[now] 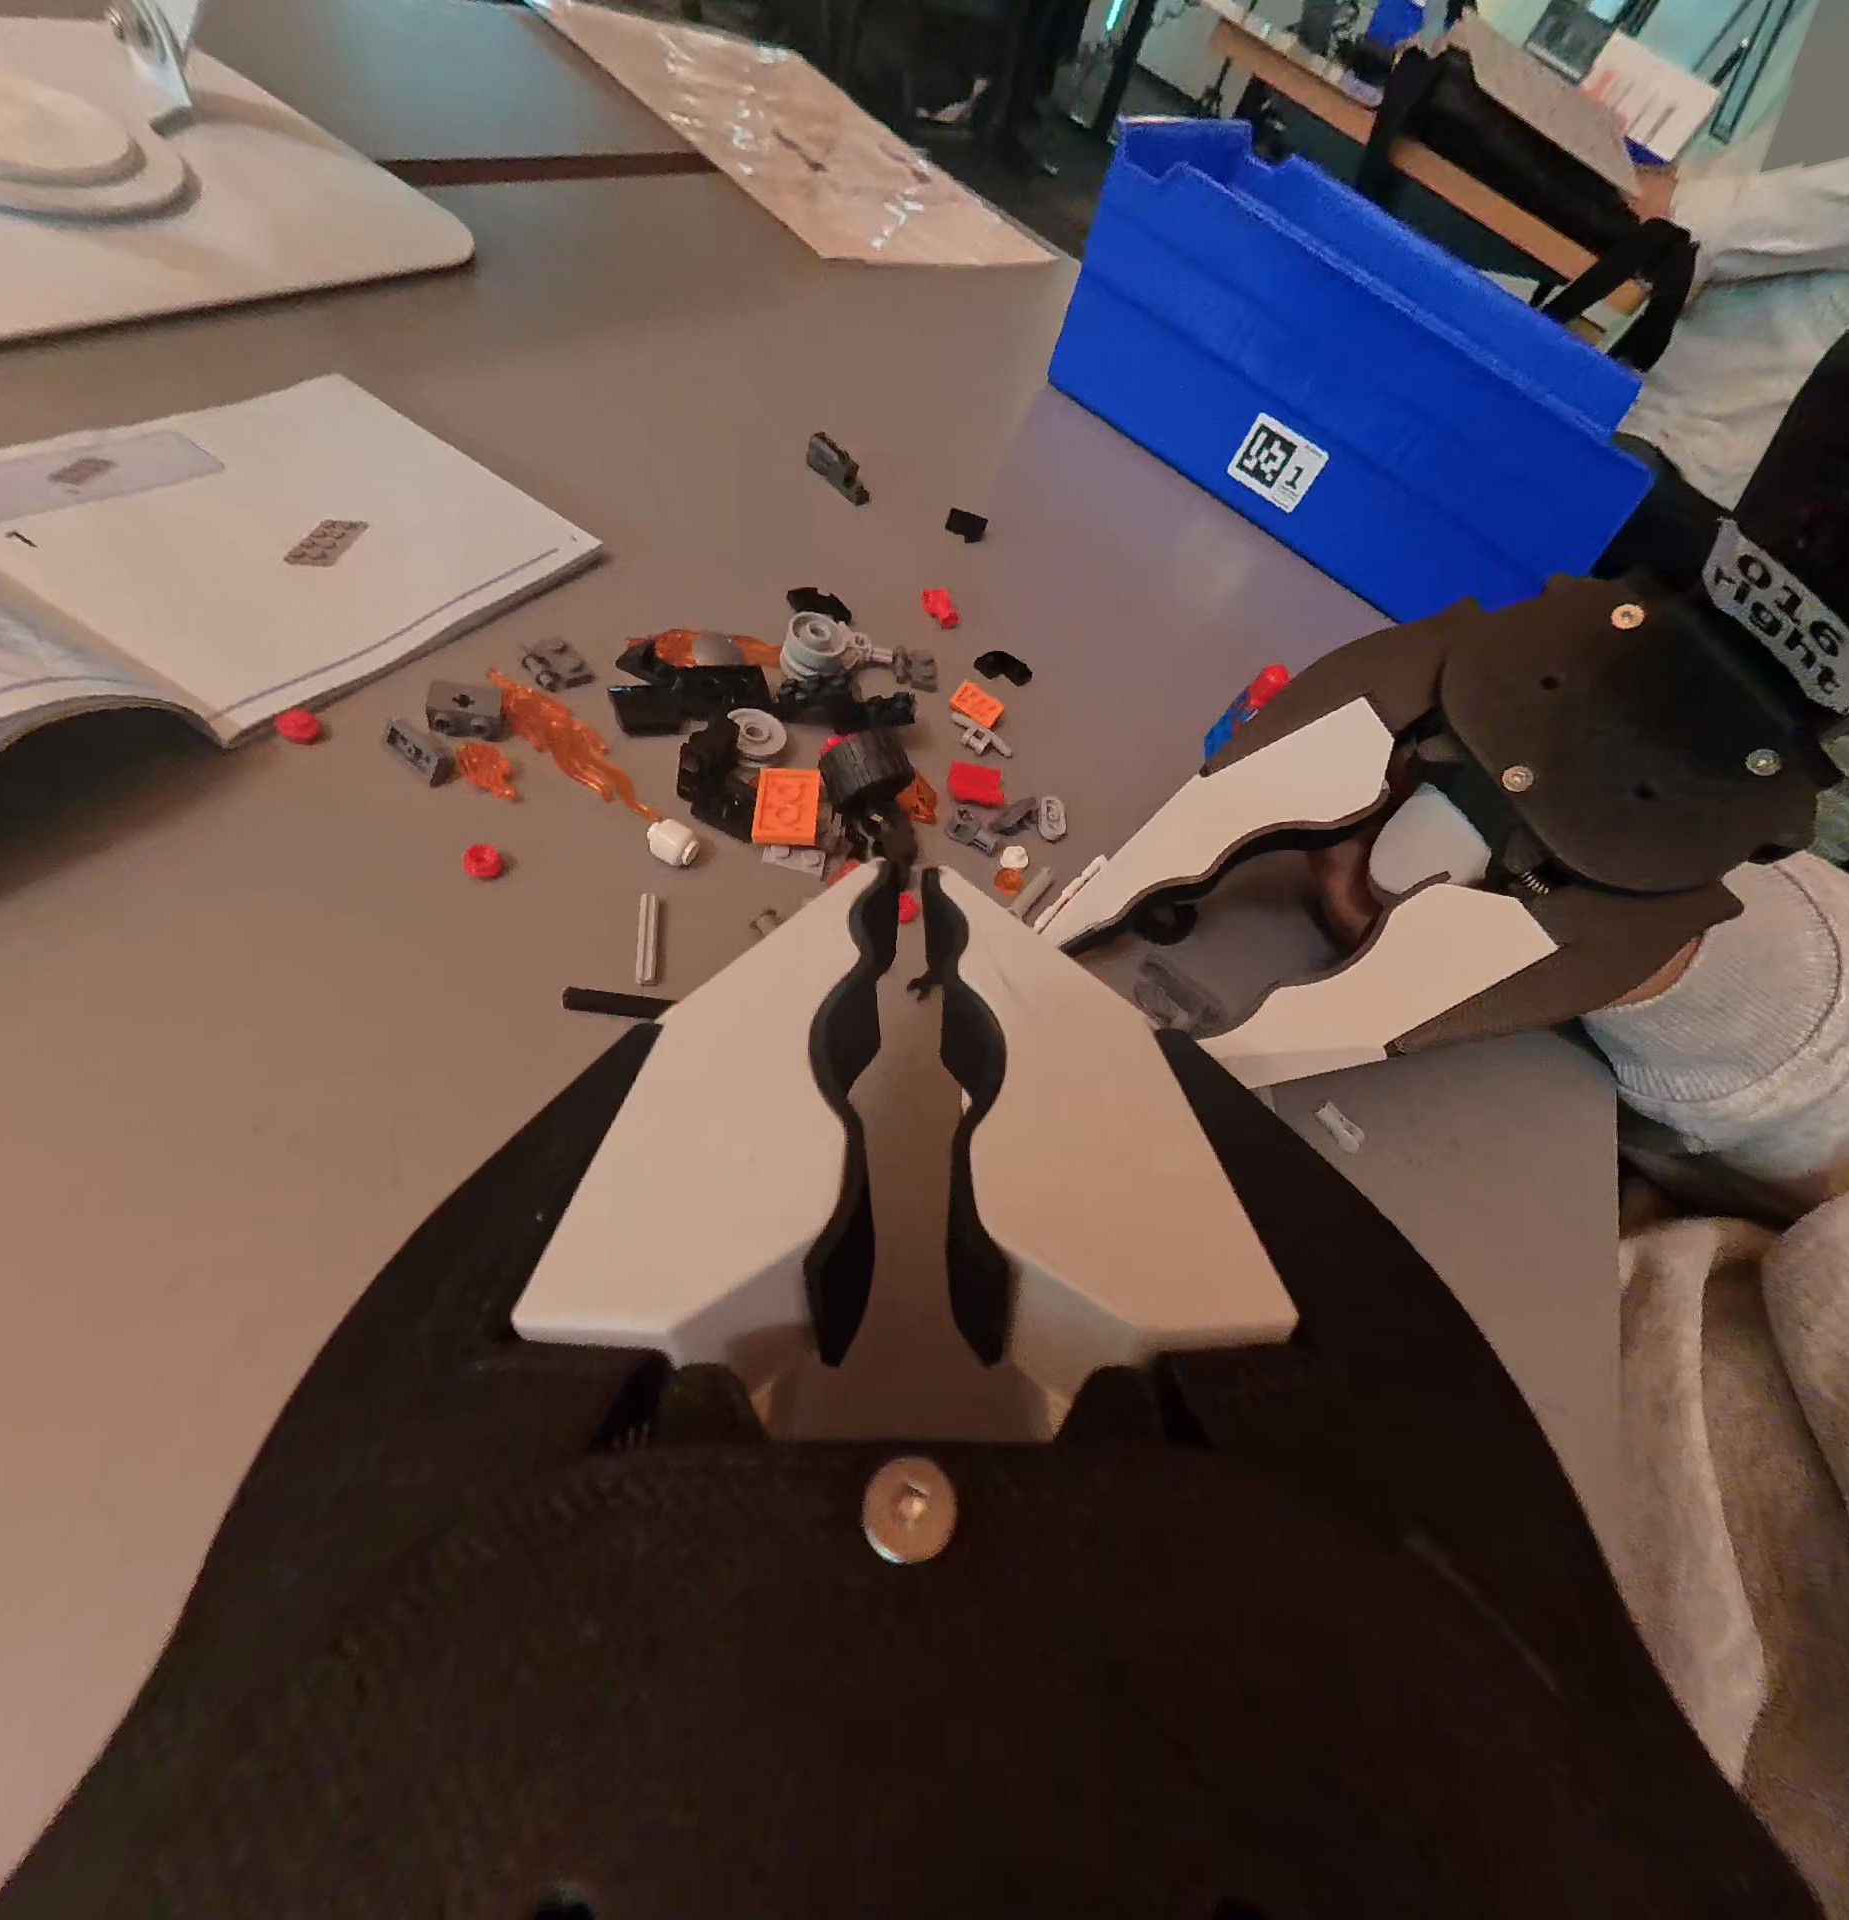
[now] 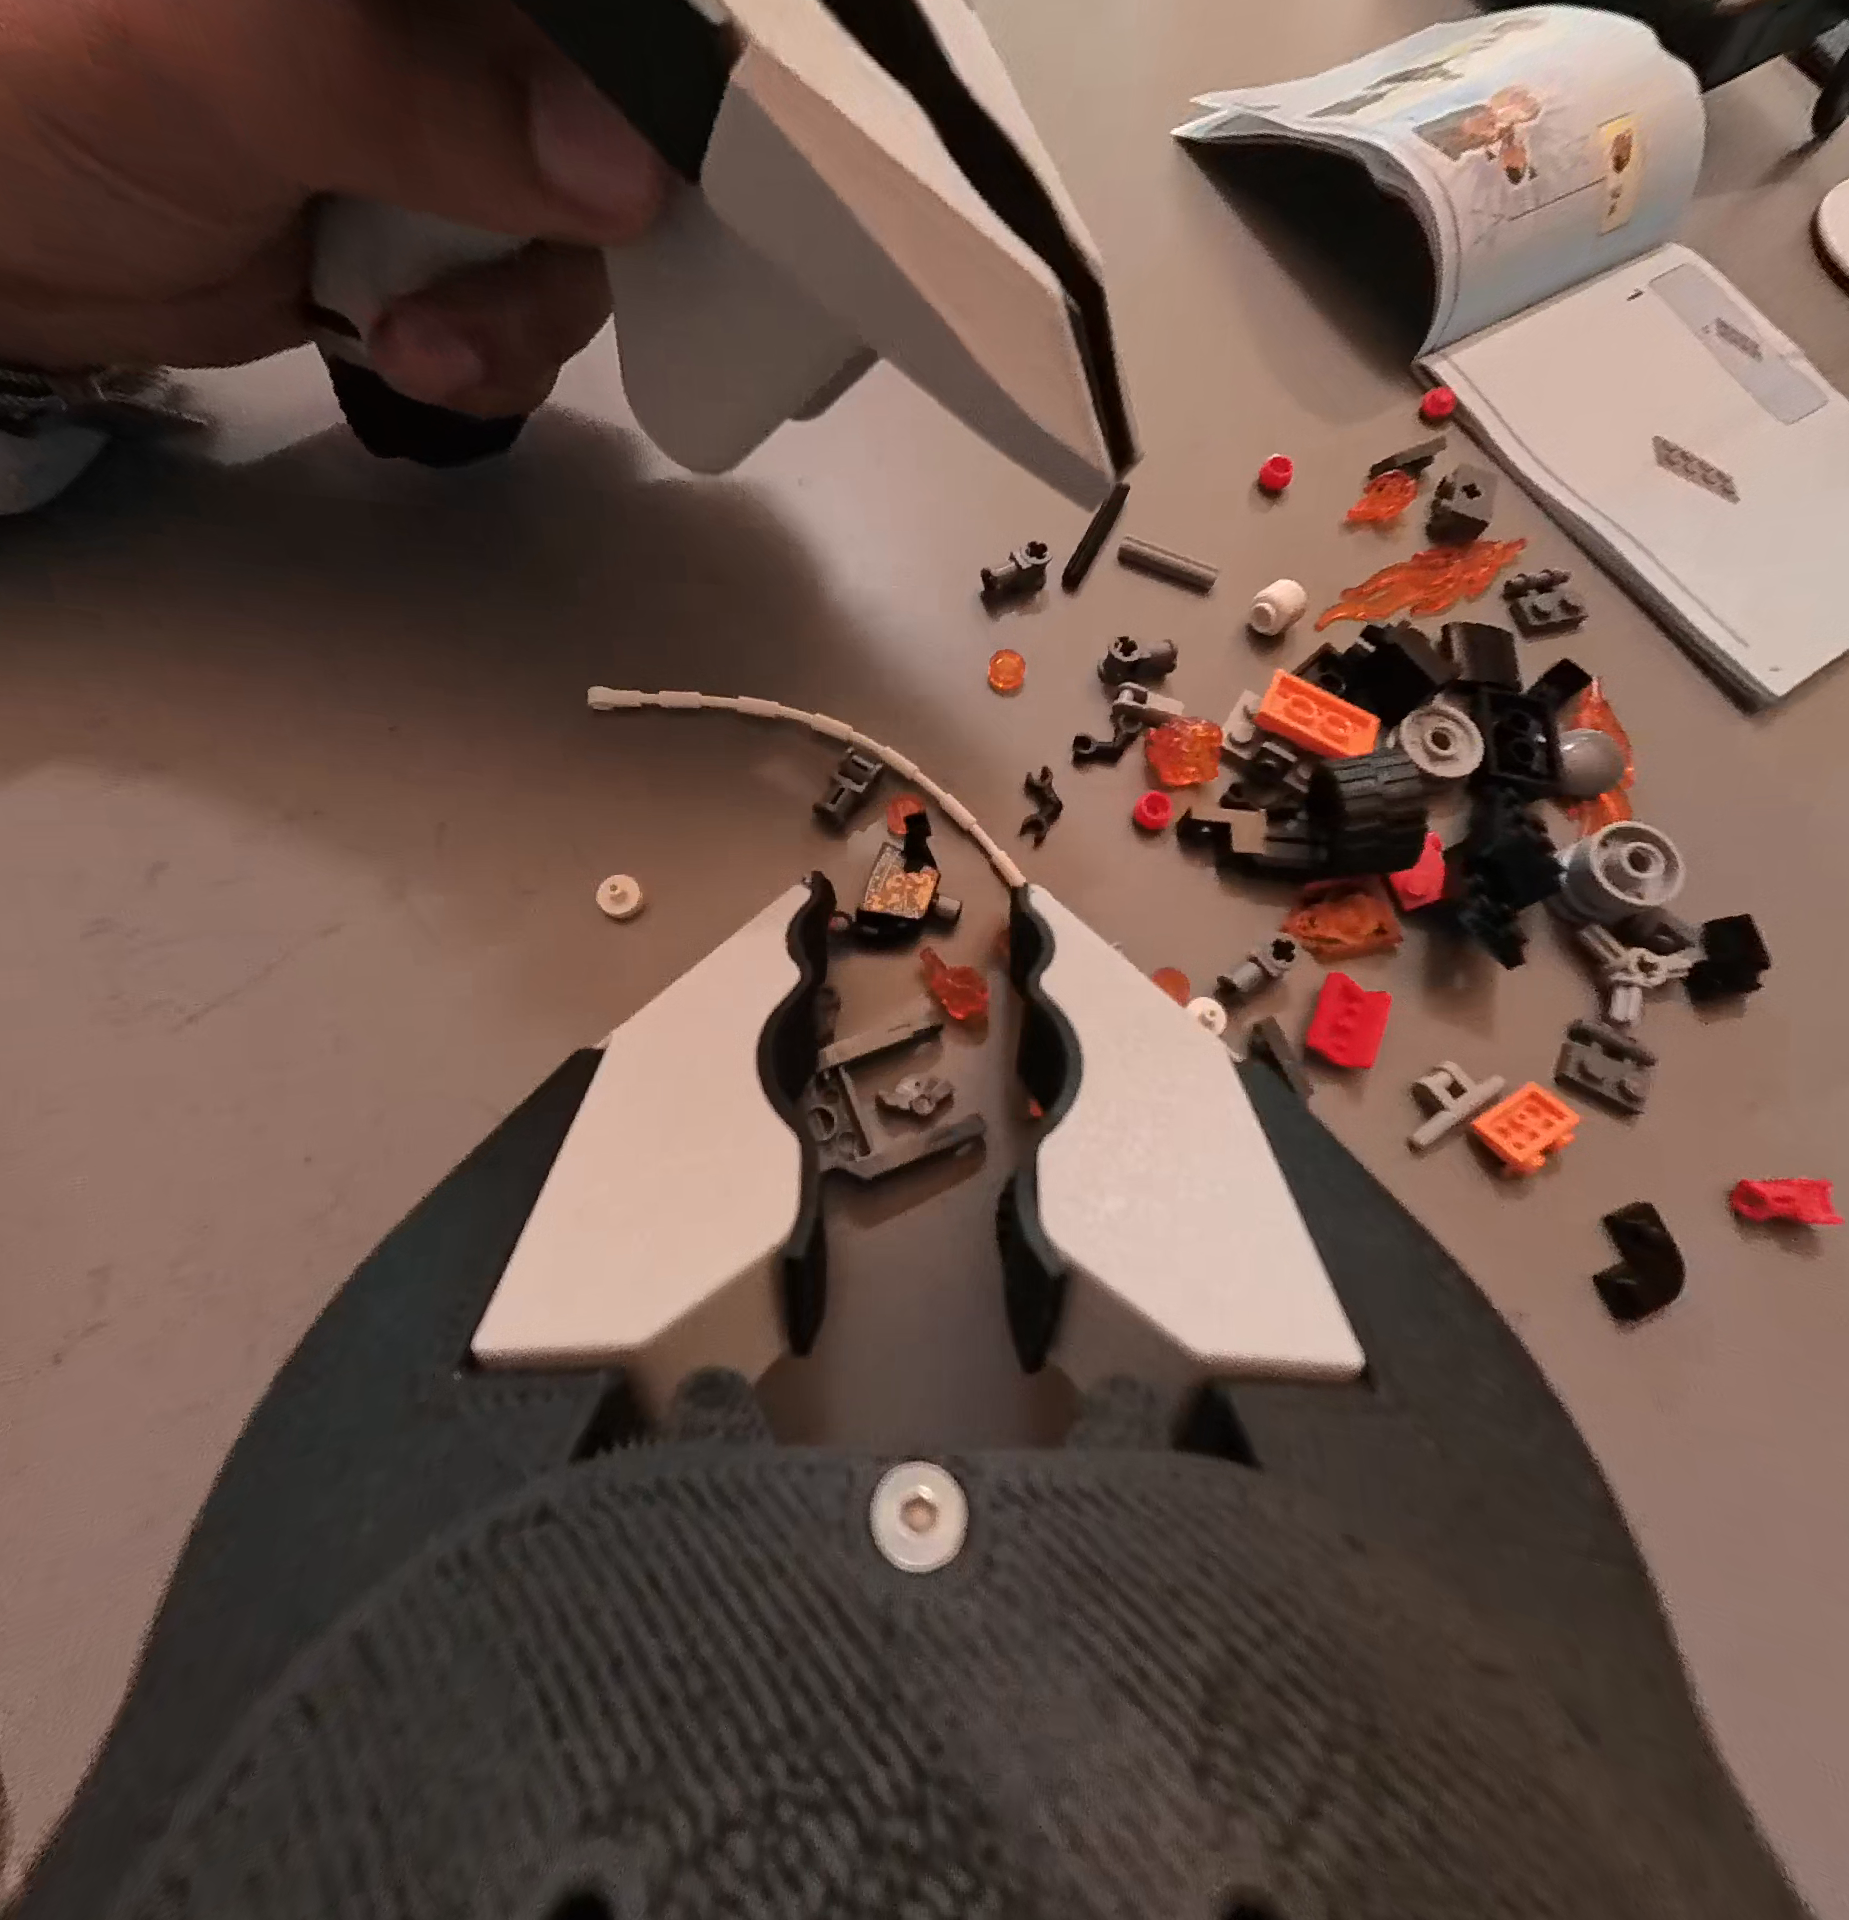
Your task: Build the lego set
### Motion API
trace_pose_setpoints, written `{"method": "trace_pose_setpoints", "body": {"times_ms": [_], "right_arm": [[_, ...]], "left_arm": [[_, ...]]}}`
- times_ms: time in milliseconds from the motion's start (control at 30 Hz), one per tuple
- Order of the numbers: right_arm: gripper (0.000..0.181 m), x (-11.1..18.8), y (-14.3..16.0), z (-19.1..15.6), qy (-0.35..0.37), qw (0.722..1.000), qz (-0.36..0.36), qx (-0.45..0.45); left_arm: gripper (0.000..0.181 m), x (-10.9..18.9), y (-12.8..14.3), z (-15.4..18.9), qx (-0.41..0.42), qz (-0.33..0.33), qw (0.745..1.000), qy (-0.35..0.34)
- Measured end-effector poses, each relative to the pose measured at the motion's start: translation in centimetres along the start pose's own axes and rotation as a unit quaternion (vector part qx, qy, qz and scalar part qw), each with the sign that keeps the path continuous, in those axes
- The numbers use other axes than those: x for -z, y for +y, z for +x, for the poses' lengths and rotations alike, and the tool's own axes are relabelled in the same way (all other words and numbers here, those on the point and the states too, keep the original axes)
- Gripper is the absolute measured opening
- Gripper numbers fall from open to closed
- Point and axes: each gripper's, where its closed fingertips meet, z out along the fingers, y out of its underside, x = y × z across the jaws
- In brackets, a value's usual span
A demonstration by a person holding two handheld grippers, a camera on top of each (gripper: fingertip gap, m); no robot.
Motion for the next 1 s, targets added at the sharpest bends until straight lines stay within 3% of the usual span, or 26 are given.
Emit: {"method": "trace_pose_setpoints", "body": {"times_ms": [300,700,1000], "right_arm": [[0.025,0.0,0.1,0.4,0.009,1.0,-0.003,-0.009],[0.0,0.6,-0.4,0.5,0.003,1.0,0.021,-0.017],[0.01,1.3,-0.8,1.3,0.011,0.998,0.046,-0.031]], "left_arm": [[0.006,-0.6,0.6,0.9,-0.005,-0.019,1.0,0.021],[0.012,-0.7,0.5,1.9,0.01,-0.014,0.998,0.055],[0.014,-0.8,0.7,2.2,0.009,-0.019,0.998,0.062]]}}
